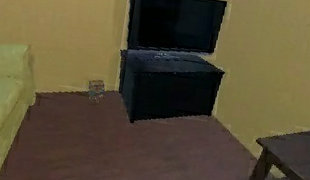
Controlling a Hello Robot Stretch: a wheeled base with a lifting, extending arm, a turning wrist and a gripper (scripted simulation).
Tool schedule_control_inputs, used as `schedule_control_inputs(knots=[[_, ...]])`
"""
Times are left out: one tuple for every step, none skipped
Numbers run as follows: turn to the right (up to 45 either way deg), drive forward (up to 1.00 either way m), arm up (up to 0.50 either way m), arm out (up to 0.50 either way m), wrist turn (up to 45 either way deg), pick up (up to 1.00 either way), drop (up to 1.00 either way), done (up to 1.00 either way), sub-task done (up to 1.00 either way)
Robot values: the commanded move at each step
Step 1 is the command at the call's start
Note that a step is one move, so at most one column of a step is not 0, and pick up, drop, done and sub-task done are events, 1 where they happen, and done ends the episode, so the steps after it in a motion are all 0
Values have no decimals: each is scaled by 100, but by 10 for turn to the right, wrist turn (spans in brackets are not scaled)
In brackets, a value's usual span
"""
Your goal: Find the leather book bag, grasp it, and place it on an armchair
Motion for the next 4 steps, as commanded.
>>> schedule_control_inputs(knots=[[240,0,0,0,0,0,0,0,0],[0,5,0,0,0,0,0,0,0],[-450,0,0,0,0,0,0,0,0],[-60,0,0,0,0,0,0,0,0]])
